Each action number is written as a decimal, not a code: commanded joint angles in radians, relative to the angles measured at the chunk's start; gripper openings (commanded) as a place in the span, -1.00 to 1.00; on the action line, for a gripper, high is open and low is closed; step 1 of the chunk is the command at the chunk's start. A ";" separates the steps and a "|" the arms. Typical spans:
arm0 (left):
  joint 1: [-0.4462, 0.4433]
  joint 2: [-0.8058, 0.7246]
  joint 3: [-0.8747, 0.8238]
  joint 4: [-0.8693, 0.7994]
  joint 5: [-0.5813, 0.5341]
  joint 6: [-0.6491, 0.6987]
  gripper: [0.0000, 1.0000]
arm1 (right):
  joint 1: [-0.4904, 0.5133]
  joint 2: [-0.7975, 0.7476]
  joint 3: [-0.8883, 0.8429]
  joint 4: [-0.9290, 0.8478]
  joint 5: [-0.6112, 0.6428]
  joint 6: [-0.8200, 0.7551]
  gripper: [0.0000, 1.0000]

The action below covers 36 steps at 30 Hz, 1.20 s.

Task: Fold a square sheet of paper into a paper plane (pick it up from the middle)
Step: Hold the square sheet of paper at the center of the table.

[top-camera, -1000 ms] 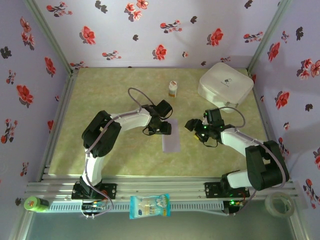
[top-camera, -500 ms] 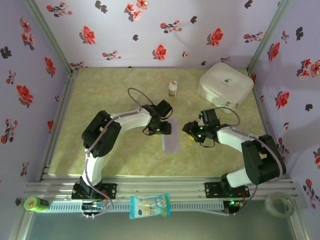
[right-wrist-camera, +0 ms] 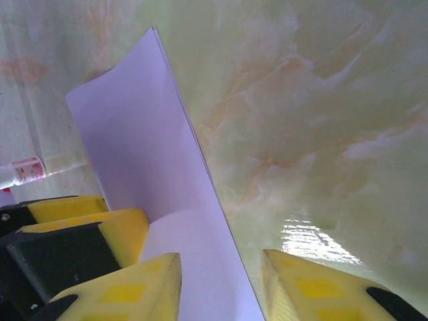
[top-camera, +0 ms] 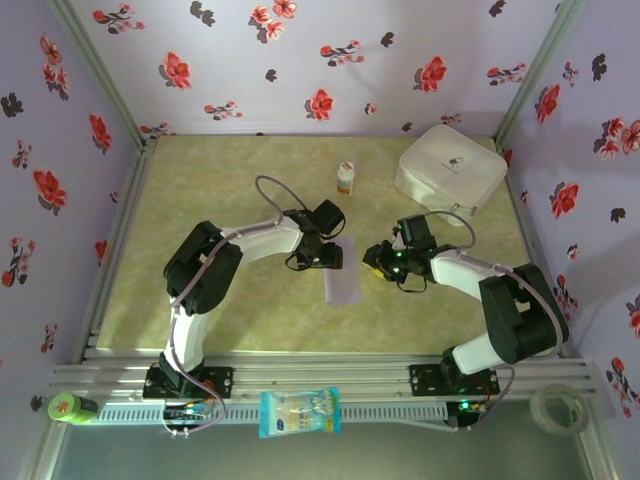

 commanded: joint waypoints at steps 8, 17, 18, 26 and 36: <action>-0.009 0.101 -0.040 0.061 -0.004 0.040 0.24 | 0.008 -0.018 0.018 -0.026 0.026 -0.019 -0.27; -0.009 0.109 -0.038 0.062 -0.004 0.029 0.24 | 0.039 0.059 0.041 0.051 -0.073 -0.016 -0.80; -0.009 0.109 -0.038 0.061 -0.003 0.028 0.24 | 0.044 0.071 0.046 0.058 -0.082 -0.019 -0.90; -0.009 0.108 -0.038 0.059 -0.004 0.029 0.24 | 0.065 0.153 0.077 0.087 -0.095 -0.022 -1.00; -0.009 0.110 -0.041 0.065 -0.004 0.026 0.24 | 0.082 0.221 0.126 0.086 -0.103 -0.034 -1.00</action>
